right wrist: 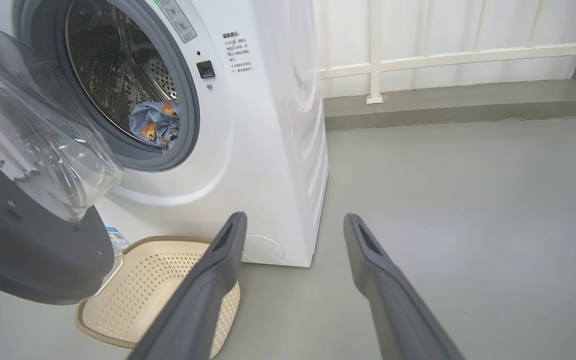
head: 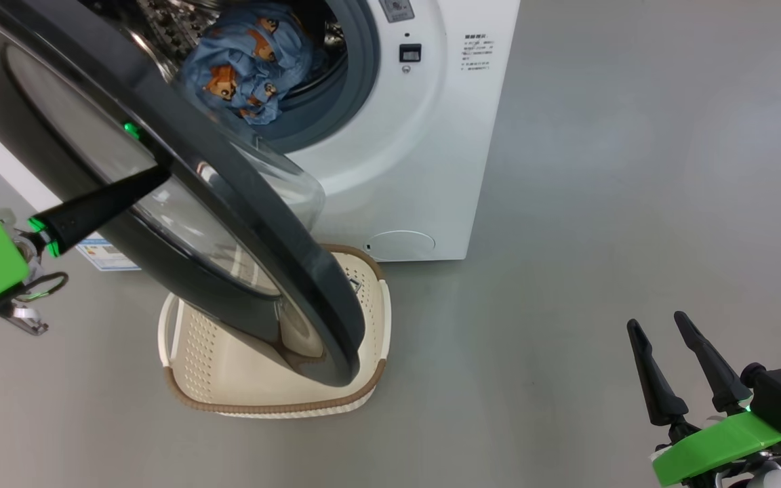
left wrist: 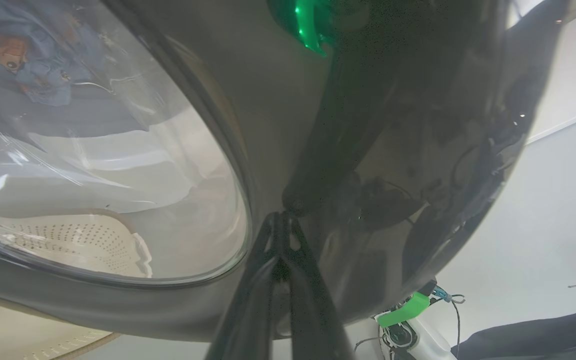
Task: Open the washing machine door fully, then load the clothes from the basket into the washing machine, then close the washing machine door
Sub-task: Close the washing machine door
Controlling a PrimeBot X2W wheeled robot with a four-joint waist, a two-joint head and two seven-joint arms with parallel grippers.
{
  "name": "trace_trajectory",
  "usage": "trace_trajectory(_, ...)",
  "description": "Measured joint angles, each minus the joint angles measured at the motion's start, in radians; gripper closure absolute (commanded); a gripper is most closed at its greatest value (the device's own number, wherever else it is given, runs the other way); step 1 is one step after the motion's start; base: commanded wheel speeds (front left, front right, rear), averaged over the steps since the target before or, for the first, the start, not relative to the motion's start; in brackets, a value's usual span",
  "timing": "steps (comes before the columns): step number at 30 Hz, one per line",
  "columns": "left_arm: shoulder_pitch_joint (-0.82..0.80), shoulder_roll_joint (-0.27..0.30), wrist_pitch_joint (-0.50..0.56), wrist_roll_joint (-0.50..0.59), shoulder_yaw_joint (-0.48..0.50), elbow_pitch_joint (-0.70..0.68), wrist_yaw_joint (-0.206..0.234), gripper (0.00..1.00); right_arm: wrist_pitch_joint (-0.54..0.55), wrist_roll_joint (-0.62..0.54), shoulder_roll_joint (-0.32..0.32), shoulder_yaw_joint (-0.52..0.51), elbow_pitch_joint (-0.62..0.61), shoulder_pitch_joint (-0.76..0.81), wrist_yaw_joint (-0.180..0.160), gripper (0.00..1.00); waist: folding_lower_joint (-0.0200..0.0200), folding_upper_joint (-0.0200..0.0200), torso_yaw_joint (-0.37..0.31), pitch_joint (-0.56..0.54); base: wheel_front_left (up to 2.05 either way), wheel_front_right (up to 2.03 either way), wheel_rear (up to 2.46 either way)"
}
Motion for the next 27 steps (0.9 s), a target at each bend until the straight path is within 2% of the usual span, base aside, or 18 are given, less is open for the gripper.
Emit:
trace_trajectory(5, 0.018, 0.011, -0.044, 0.016, 0.001, 0.005, -0.001, 1.00, 0.000, 0.000, 0.000, 0.000, 0.000, 0.000, 0.000, 0.00, 0.0000, 0.0000, 0.013, -0.008, 0.00, 0.00, 0.00)
trace_trajectory(16, 0.195, 0.046, -0.174, 0.029, 0.000, 0.018, -0.004, 0.98, 0.000, 0.000, -0.002, 0.000, 0.001, 0.001, 0.000, 0.00, 0.0000, 0.0000, 0.040, -0.036, 0.00, 0.00, 0.00)
trace_trajectory(17, 0.214, 0.050, -0.187, 0.043, -0.004, 0.020, -0.004, 0.93, 0.000, 0.000, -0.002, 0.000, 0.001, 0.001, 0.000, 0.00, 0.0000, 0.0000, 0.041, -0.039, 0.00, 0.00, 0.00)
trace_trajectory(19, 0.253, 0.055, -0.216, 0.054, -0.012, 0.027, -0.004, 0.73, 0.000, 0.000, -0.002, 0.000, 0.001, 0.003, 0.000, 0.00, 0.0000, 0.0000, 0.043, -0.045, 0.00, 0.00, 0.00)
trace_trajectory(23, 0.322, 0.052, -0.274, 0.053, -0.024, 0.045, -0.004, 0.50, 0.000, 0.000, -0.003, 0.001, 0.001, 0.004, 0.000, 0.00, 0.0000, 0.0000, 0.043, -0.054, 0.00, 0.00, 0.00)
trace_trajectory(24, 0.338, 0.052, -0.288, 0.053, -0.028, 0.048, -0.004, 0.29, 0.000, 0.000, -0.003, 0.001, 0.001, 0.004, 0.000, 0.00, 0.0000, 0.0000, 0.043, -0.056, 0.00, 0.00, 0.00)
trace_trajectory(26, 0.368, 0.053, -0.316, 0.054, -0.042, 0.057, -0.004, 0.00, 0.000, 0.000, -0.003, 0.002, 0.002, 0.005, 0.000, 0.00, 0.0000, 0.0000, 0.041, -0.059, 0.00, 0.00, 0.00)
trace_trajectory(27, 0.382, 0.053, -0.329, 0.056, -0.049, 0.063, -0.004, 0.00, 0.000, 0.000, -0.004, 0.002, 0.001, 0.007, 0.000, 0.00, 0.0000, 0.0000, 0.039, -0.059, 0.00, 0.00, 0.00)
